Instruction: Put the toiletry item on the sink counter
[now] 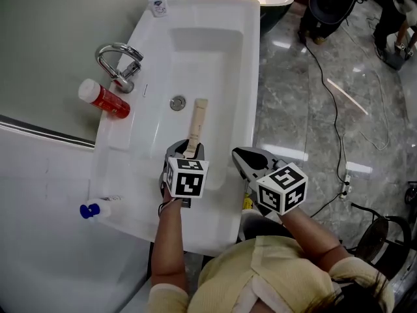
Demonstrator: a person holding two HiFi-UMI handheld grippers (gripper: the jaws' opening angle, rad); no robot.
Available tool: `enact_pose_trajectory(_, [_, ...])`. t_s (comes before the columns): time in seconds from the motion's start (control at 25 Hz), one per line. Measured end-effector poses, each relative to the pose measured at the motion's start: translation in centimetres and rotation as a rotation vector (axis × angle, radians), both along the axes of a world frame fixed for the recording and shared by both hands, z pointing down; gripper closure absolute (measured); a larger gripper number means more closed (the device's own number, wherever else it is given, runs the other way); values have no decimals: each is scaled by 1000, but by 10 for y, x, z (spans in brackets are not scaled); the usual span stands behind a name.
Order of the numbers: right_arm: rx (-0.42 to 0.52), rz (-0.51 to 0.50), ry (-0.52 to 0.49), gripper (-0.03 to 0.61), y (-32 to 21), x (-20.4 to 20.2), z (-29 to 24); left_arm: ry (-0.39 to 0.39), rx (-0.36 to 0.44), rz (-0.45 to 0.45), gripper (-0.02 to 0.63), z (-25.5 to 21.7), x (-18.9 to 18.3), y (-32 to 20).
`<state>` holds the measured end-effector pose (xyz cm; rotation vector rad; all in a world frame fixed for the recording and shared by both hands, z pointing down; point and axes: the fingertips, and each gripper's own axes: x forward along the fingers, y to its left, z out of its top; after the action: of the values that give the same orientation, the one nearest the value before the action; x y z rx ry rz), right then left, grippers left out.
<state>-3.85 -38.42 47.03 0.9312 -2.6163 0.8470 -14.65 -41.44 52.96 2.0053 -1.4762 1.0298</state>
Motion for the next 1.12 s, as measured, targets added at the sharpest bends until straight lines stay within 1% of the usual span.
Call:
enact_pose_trajectory(0.12, [2, 1, 2, 551, 7, -2, 0, 24, 0, -26, 461, -3, -4, 12])
enact_pose_trajectory(0.24, [8, 8, 3, 551, 13, -4, -2, 73, 9, -65, 470, -9, -10, 22])
enact_pose_trajectory(0.36, [17, 13, 6, 551, 21, -6, -5, 140, 20, -114, 474, -18, -16, 33])
enact_pose_trajectory(0.56, [27, 18, 10, 551, 35, -9, -9, 241, 51, -152, 474, -37, -21, 48])
enact_pose_trajectory(0.68, [37, 17, 8, 551, 43, -13, -15, 340, 63, -181, 474, -48, -23, 58])
enact_pose_trajectory(0.76, [45, 17, 6, 551, 47, -15, -19, 384, 71, -199, 474, -54, -24, 66])
enact_pose_trajectory(0.96, [60, 17, 4, 551, 61, -19, -24, 363, 118, -209, 483, -66, -29, 85])
enact_pose_trajectory(1.08, [67, 19, 4, 551, 68, -19, -27, 400, 143, -230, 492, -74, -31, 96])
enact_pose_trajectory(1.12, [70, 21, 4, 551, 71, -19, -29, 416, 157, -245, 505, -78, -32, 100])
